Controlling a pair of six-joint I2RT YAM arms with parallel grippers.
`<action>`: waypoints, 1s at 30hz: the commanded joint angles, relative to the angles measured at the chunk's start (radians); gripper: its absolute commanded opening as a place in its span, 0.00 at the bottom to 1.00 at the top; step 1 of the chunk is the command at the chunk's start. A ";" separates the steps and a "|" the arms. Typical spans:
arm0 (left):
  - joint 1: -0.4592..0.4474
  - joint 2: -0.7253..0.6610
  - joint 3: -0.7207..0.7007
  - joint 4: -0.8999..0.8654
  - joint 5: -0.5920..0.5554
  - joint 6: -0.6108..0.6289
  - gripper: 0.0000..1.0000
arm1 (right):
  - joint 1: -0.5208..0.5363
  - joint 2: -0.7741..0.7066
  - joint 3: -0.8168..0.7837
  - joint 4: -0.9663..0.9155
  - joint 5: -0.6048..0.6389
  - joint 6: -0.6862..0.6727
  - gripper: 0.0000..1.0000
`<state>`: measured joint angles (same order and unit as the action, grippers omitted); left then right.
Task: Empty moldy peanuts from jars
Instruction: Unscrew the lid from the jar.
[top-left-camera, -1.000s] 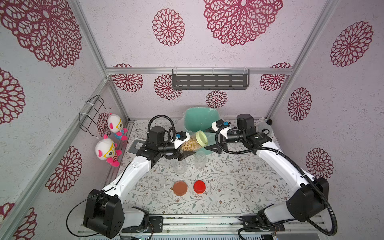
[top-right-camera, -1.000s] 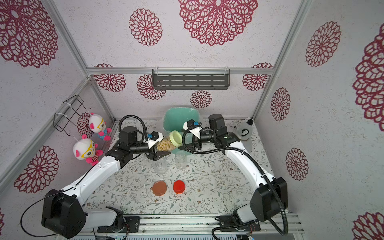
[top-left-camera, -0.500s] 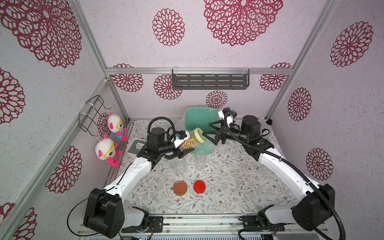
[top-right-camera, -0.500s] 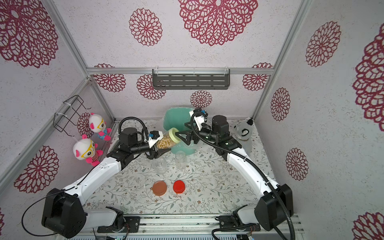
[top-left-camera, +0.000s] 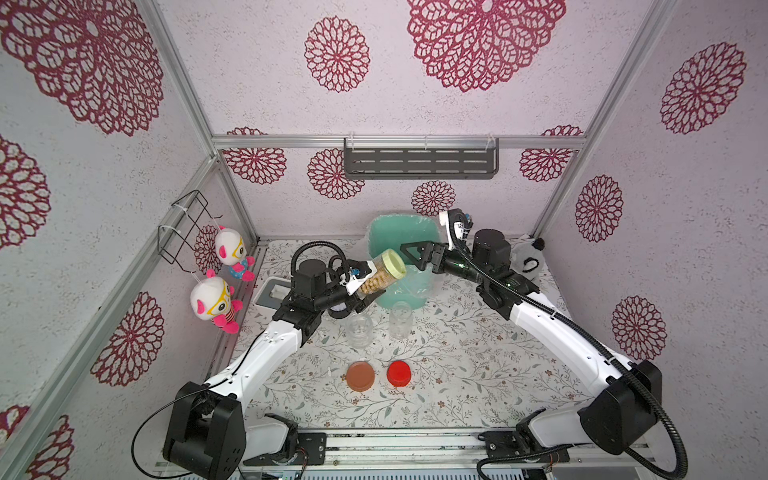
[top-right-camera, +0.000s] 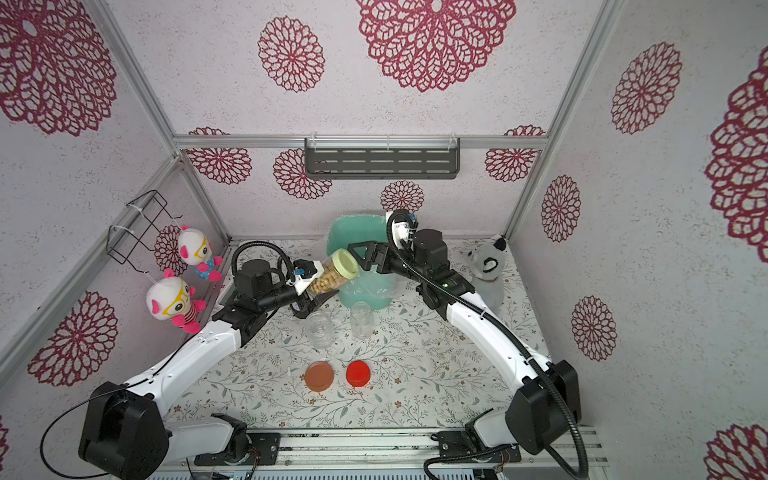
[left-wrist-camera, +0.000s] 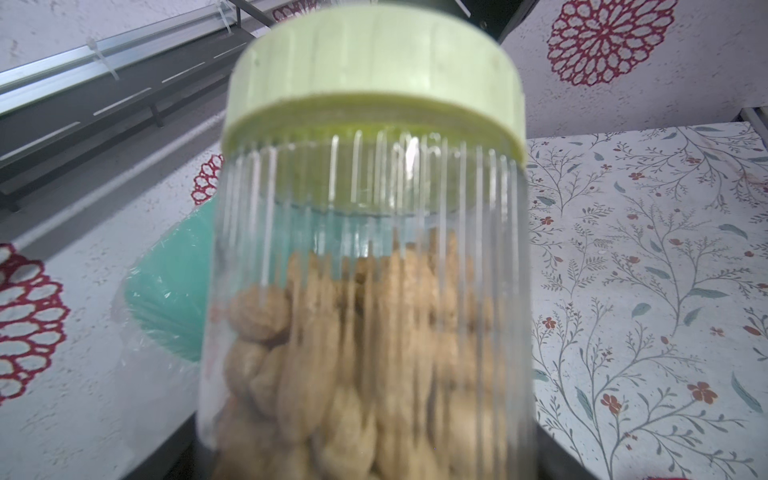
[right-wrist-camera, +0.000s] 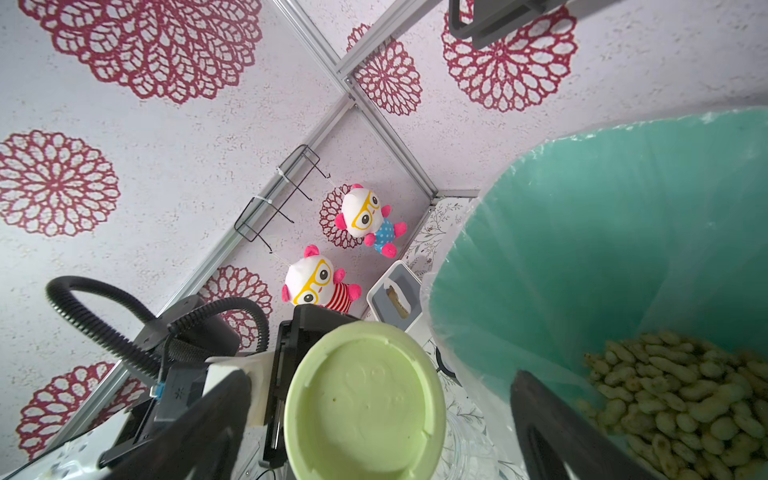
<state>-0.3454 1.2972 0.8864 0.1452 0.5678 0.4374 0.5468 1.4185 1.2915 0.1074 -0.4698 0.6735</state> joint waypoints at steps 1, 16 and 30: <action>-0.006 -0.047 0.008 0.117 -0.009 0.006 0.00 | 0.023 0.010 0.039 -0.003 0.031 0.034 0.99; -0.011 -0.049 0.006 0.114 -0.014 0.017 0.00 | 0.060 0.080 0.134 -0.133 -0.015 -0.025 0.99; -0.012 -0.052 0.008 0.108 -0.013 0.020 0.00 | 0.073 0.084 0.141 -0.185 -0.020 -0.063 0.99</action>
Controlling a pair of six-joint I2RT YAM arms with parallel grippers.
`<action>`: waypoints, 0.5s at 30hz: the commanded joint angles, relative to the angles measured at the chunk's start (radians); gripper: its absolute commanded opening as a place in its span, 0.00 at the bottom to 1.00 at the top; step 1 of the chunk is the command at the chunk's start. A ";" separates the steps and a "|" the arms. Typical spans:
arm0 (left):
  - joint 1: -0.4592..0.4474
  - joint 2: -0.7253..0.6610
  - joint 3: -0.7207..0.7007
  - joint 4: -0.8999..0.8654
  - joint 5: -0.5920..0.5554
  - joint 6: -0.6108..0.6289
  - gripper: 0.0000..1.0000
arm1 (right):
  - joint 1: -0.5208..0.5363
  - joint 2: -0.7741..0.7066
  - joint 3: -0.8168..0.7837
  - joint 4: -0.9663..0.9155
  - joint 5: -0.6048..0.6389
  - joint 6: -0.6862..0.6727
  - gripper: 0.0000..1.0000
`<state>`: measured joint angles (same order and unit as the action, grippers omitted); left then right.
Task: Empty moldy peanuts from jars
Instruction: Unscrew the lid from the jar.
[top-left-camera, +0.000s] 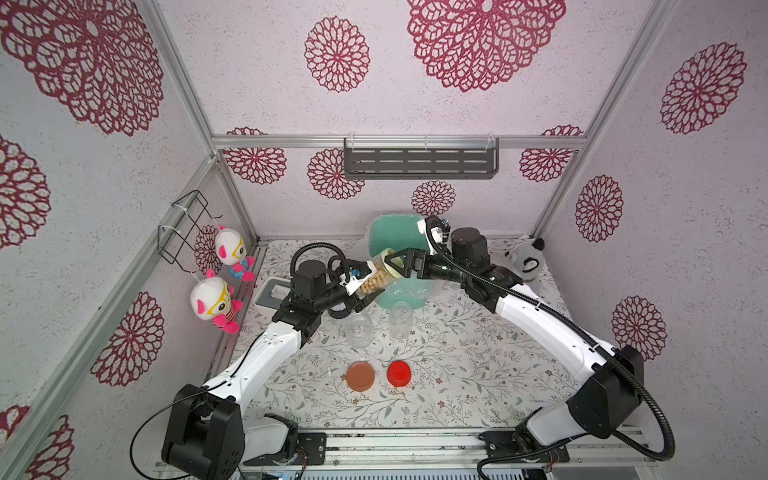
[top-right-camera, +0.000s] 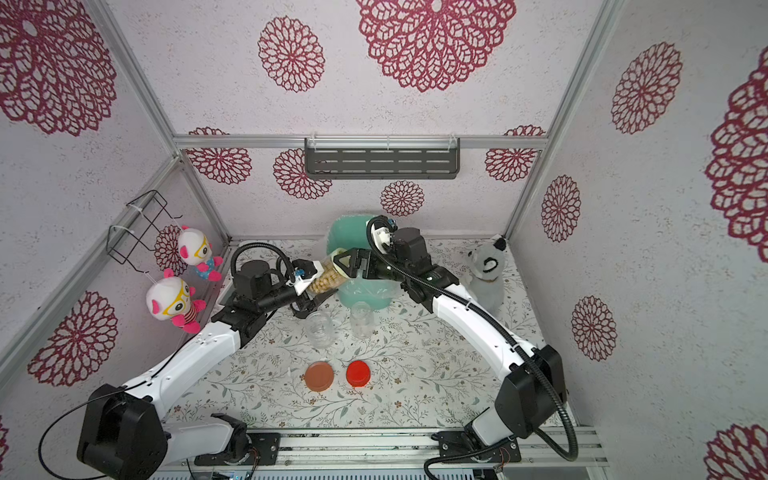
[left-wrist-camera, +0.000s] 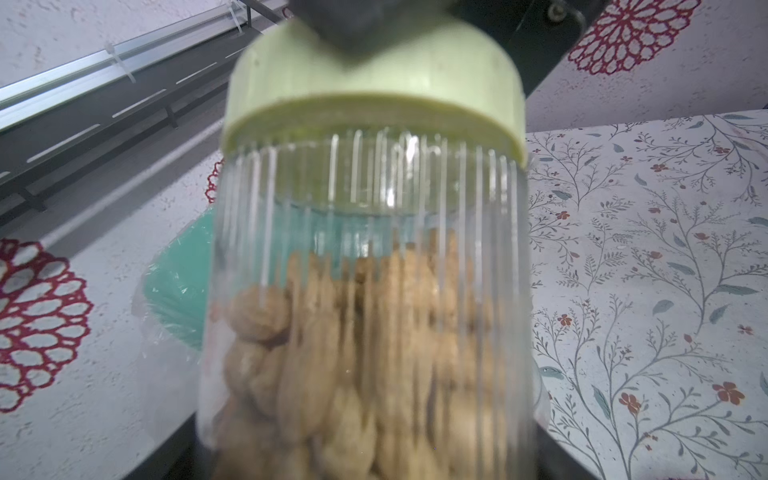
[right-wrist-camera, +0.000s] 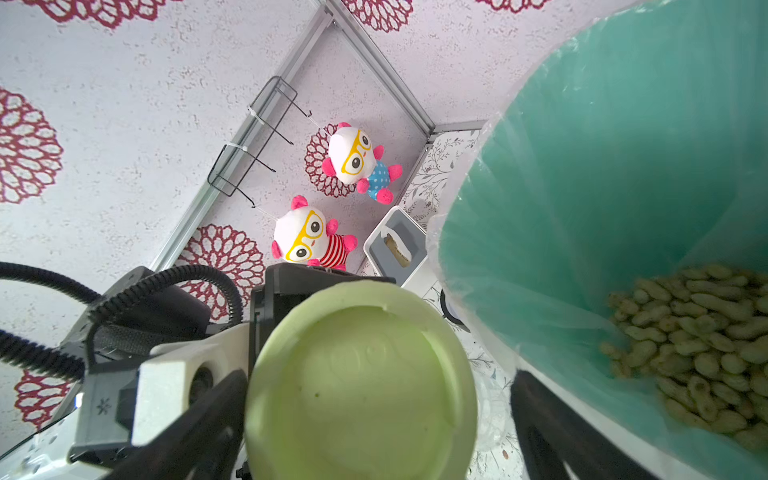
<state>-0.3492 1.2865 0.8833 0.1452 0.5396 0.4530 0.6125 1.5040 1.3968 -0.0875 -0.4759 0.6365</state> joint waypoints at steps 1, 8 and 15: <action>-0.007 -0.041 0.011 0.107 0.016 0.004 0.00 | 0.007 -0.002 0.032 0.019 -0.015 -0.026 0.99; -0.007 -0.041 0.011 0.102 0.017 0.007 0.00 | 0.007 0.031 0.060 0.033 -0.049 -0.018 0.98; -0.008 -0.041 0.010 0.099 0.016 0.010 0.00 | 0.008 0.039 0.073 0.033 -0.064 -0.023 0.90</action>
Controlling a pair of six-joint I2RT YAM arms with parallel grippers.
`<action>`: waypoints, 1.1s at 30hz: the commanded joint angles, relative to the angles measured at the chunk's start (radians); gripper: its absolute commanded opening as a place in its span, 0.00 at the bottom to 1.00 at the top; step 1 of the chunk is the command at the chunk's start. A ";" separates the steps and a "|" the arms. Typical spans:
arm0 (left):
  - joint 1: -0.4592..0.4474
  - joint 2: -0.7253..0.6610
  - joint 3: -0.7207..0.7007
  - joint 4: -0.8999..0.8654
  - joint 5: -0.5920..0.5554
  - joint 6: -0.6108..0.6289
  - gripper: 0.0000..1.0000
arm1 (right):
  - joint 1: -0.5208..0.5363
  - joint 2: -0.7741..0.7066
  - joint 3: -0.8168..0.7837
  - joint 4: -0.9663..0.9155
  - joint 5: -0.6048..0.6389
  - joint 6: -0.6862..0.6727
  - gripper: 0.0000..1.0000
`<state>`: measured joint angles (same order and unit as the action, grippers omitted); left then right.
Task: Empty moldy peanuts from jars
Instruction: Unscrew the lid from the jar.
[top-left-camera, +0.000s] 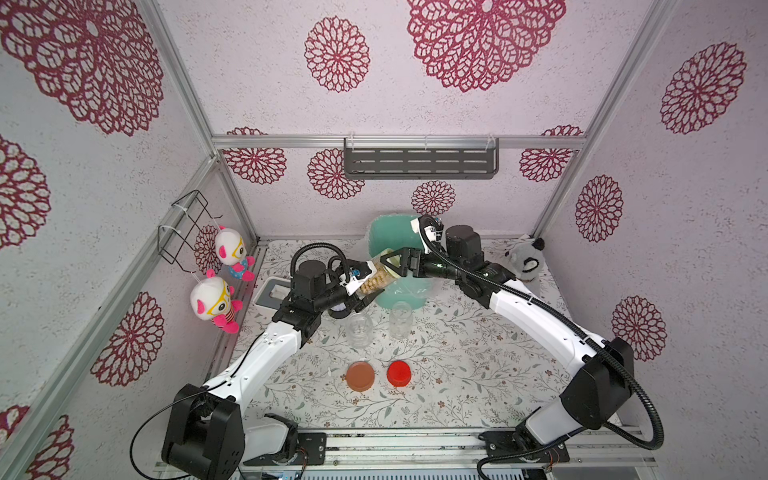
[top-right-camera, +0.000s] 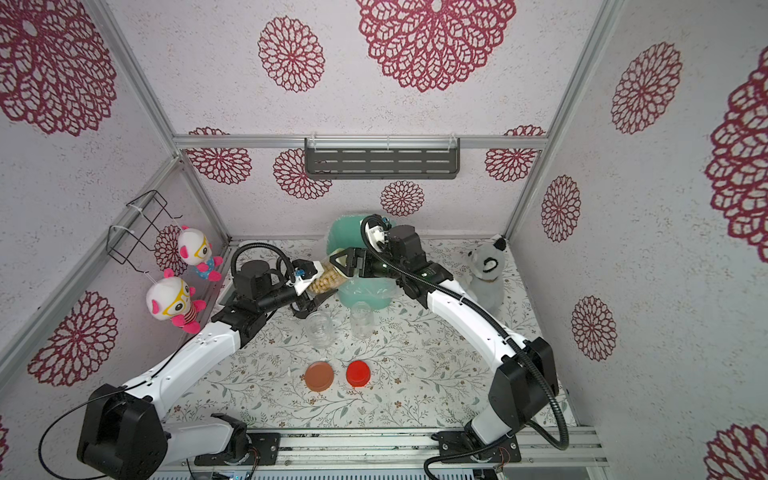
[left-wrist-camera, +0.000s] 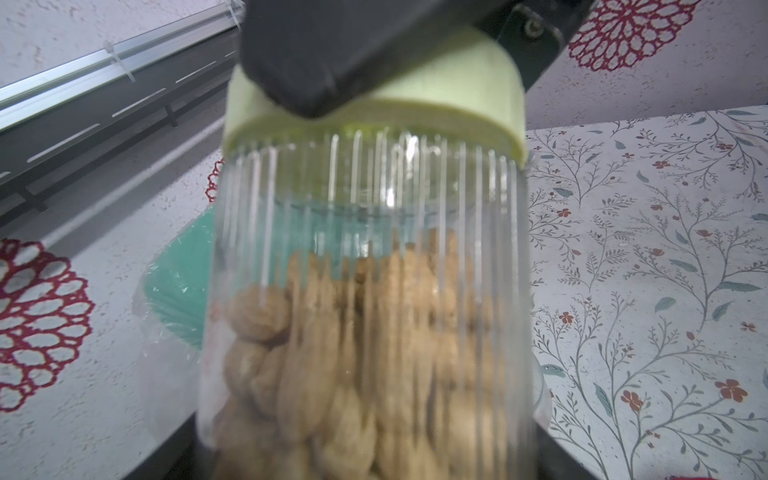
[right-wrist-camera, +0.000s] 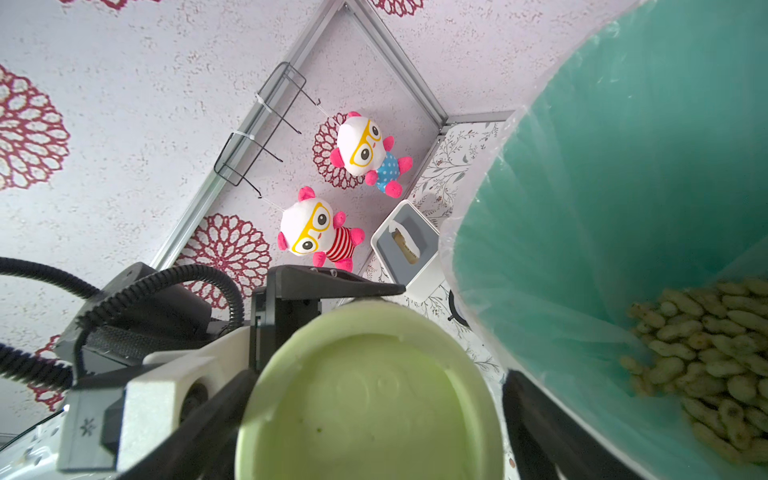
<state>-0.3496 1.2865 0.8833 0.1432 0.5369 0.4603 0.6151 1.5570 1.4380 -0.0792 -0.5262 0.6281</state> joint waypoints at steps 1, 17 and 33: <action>-0.007 -0.039 0.010 0.101 0.019 0.003 0.00 | 0.005 -0.014 0.033 0.022 -0.014 -0.016 0.89; -0.002 -0.041 0.028 0.057 0.060 0.000 0.00 | -0.016 -0.090 -0.072 0.090 -0.067 -0.218 0.55; 0.011 -0.020 0.100 -0.104 0.232 0.006 0.00 | -0.134 -0.127 -0.114 -0.015 -0.475 -0.932 0.46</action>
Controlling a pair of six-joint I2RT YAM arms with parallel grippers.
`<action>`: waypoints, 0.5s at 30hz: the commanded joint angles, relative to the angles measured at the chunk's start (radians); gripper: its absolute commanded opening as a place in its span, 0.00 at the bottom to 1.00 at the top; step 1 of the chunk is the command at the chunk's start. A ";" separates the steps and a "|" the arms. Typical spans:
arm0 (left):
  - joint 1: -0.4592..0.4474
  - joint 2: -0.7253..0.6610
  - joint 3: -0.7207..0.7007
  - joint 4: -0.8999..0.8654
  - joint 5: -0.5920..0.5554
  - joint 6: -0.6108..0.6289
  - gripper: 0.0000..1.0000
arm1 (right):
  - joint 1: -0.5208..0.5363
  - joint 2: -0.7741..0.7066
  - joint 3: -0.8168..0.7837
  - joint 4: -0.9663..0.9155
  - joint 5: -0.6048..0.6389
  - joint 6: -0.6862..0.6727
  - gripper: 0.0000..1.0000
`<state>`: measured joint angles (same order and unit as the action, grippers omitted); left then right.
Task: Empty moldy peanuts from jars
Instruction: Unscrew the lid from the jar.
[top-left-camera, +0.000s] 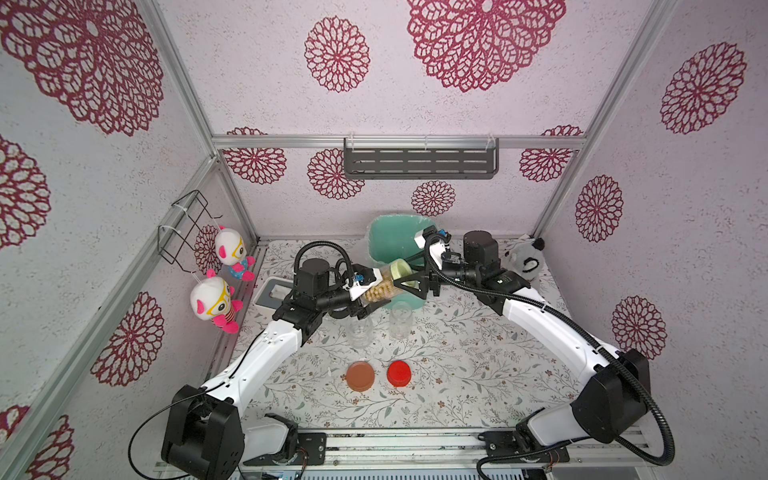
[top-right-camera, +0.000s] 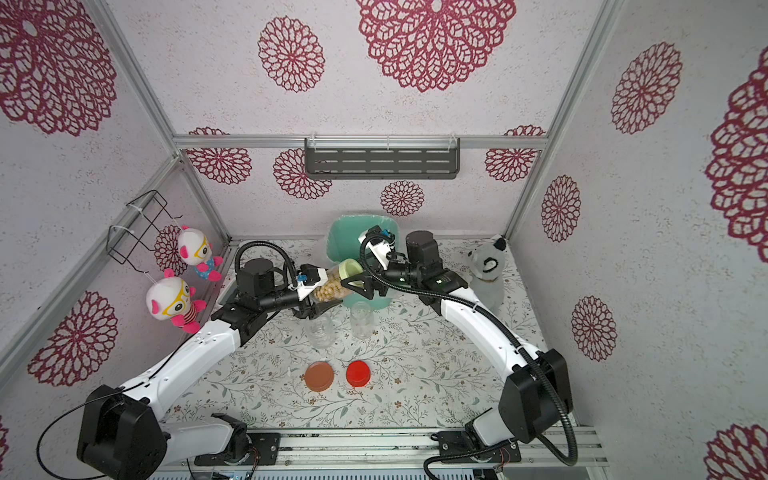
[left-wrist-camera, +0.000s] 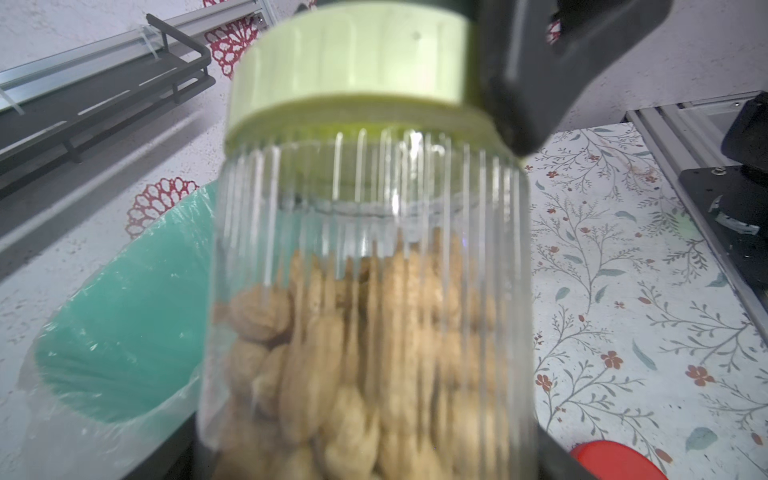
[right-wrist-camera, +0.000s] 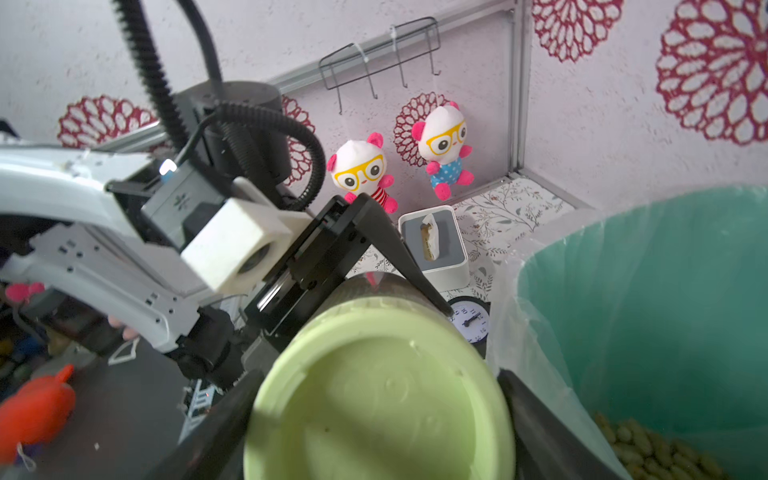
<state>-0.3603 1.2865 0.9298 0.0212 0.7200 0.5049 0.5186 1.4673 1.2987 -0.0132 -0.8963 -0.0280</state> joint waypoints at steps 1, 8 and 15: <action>0.022 -0.018 0.058 0.009 0.058 -0.037 0.00 | -0.041 -0.031 0.039 -0.115 -0.107 -0.317 0.46; 0.024 0.004 0.083 -0.038 0.105 -0.034 0.00 | -0.045 0.024 0.145 -0.345 -0.100 -0.529 0.55; 0.025 0.012 0.083 -0.035 0.101 -0.031 0.00 | -0.027 0.007 0.128 -0.220 -0.090 -0.418 0.99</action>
<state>-0.3546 1.3041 0.9680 -0.0639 0.8013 0.4969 0.4995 1.4956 1.4212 -0.2779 -0.9722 -0.4400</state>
